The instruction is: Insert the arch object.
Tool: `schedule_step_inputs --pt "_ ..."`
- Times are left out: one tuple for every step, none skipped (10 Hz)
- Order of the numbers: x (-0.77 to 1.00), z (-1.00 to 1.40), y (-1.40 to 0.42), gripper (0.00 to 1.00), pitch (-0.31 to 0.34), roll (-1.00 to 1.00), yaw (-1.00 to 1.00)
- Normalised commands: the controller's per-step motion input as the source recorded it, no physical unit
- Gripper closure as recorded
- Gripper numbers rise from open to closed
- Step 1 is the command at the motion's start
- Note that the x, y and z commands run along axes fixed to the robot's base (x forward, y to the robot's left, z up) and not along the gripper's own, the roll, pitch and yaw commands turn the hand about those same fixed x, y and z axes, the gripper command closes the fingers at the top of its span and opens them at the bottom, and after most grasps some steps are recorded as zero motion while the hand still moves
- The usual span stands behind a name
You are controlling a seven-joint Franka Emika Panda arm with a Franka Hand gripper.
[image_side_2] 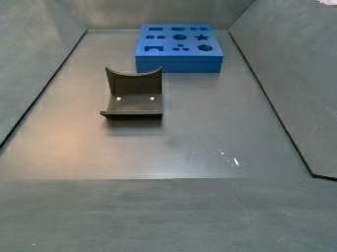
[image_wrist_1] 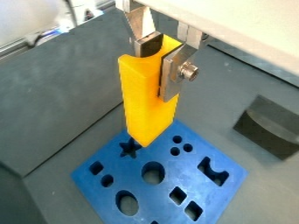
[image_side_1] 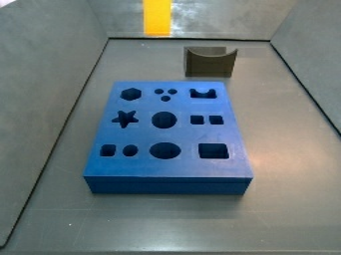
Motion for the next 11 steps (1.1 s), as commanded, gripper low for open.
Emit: schedule_step_inputs --pt "0.38 -0.34 0.15 1.0 0.0 0.05 -0.83" --pt "0.38 -0.34 0.15 1.0 0.0 0.05 -0.83" --pt "0.38 -0.34 0.15 1.0 0.0 0.05 -0.82" --pt "0.39 -0.37 0.18 1.0 0.0 0.06 -0.79" --pt "0.44 -0.43 0.28 1.0 0.016 0.05 -0.7" --pt "0.45 -0.41 0.3 1.0 0.011 0.05 -0.68" --pt "0.45 -0.41 0.29 1.0 0.011 0.04 -0.69" --pt "0.45 -0.39 0.29 1.0 0.004 0.03 -0.7" --pt "0.45 -0.37 0.29 1.0 0.0 0.02 -0.71" --pt "0.45 -0.31 0.26 1.0 0.0 0.0 -0.74" --pt "0.33 -0.21 0.2 1.0 0.0 0.0 -0.86"
